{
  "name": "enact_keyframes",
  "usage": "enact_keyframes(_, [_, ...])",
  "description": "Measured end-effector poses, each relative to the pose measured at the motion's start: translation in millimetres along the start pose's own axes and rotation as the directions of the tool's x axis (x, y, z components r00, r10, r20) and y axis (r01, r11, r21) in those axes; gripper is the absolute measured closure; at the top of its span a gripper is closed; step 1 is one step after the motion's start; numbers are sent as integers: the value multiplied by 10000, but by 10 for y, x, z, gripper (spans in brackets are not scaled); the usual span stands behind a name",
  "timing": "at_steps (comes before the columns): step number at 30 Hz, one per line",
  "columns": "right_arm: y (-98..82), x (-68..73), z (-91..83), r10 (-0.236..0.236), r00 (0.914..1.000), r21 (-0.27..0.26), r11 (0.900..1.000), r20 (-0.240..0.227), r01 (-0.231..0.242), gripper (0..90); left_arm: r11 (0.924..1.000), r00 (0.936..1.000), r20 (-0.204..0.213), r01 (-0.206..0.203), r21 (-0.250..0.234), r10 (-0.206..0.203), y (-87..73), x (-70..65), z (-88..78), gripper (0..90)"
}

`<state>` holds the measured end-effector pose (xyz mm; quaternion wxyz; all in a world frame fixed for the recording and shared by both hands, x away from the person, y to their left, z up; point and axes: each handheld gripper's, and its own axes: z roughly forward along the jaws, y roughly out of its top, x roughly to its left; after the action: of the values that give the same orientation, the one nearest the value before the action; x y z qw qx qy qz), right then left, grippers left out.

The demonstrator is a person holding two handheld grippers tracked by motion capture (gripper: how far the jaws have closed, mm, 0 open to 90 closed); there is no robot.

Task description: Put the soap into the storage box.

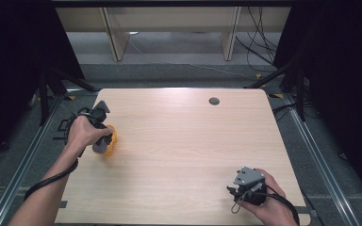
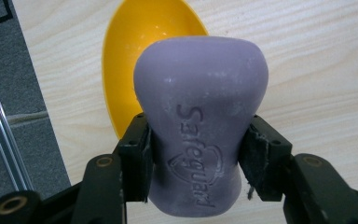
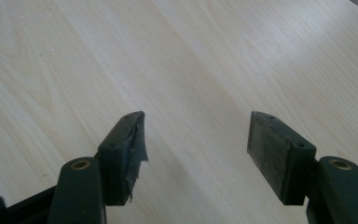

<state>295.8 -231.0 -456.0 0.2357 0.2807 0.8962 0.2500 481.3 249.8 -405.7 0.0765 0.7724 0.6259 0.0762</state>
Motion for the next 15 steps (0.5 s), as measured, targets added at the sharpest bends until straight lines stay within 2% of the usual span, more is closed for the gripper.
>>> enact_keyframes(3, [0,2,0,-1,10000,-1,10000,15,1,376,9998,9999,-40,-167,52,167,31,28,-3,490])
enact_keyframes(5, [-1,3,4,-4,10000,-40,10000,43,5,376,10000,10000,-14,-13,28,13,51,25,0,490])
enact_keyframes(7, [-1,4,4,0,10000,-37,10000,44,0,376,9997,9998,-36,-202,130,203,78,45,-10,490])
enact_keyframes(11, [-3,5,8,-7,10000,-68,10000,54,7,376,9998,9999,-74,-156,100,156,115,56,4,490])
enact_keyframes(12, [-4,5,9,0,10000,-72,10000,50,0,376,9999,9999,-20,102,-3,-102,122,48,16,490])
enact_keyframes(15, [-3,4,4,7,10000,-27,10000,6,-7,376,9999,9999,-83,-118,15,118,147,80,21,490])
